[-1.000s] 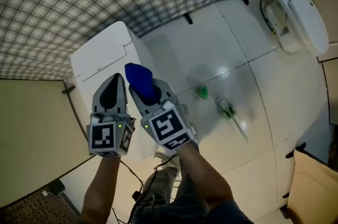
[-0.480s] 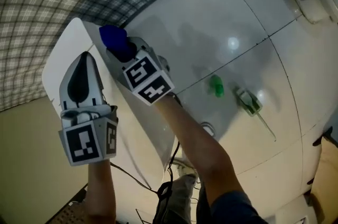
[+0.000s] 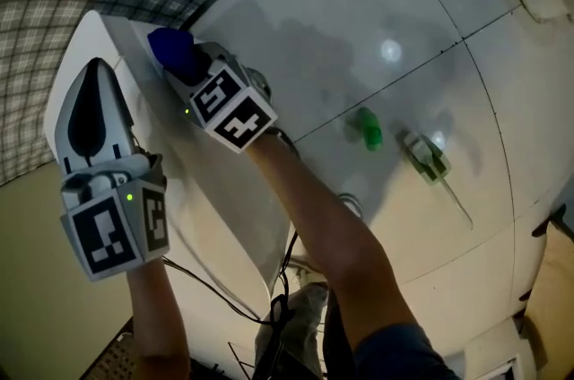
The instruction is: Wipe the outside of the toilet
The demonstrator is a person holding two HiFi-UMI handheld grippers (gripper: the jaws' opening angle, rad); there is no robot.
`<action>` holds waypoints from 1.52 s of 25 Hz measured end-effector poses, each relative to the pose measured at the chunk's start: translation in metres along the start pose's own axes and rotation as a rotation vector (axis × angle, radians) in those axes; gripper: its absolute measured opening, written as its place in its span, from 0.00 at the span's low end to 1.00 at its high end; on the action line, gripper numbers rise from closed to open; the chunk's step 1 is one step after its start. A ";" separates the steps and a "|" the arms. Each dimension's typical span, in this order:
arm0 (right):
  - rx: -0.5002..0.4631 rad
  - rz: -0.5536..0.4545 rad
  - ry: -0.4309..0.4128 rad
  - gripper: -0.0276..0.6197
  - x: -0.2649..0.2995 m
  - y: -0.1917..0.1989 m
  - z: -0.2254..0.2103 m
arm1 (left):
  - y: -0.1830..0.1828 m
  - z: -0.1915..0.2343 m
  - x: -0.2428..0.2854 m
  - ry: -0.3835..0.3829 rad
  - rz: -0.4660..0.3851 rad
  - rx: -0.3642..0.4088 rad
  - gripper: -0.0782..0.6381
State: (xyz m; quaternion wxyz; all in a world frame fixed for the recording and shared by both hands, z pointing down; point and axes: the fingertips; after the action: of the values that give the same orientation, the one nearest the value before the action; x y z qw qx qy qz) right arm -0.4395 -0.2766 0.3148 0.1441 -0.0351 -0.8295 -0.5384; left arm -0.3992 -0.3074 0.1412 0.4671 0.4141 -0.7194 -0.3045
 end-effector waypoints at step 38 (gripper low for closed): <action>0.146 0.018 0.023 0.15 0.032 0.115 -0.079 | 0.038 -0.088 0.070 0.061 -0.042 -0.111 0.13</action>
State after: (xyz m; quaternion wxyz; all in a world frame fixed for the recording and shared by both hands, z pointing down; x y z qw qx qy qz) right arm -0.4299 -0.3034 0.4555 0.1609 -0.0259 -0.8645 -0.4755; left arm -0.3453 -0.3559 0.2352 0.5043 0.4118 -0.6781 -0.3411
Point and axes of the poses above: the fingertips, and each gripper's own axes: x forward along the fingers, z to its left, y out of its underside, and after that the axes turned 15 degrees about y, right-handed
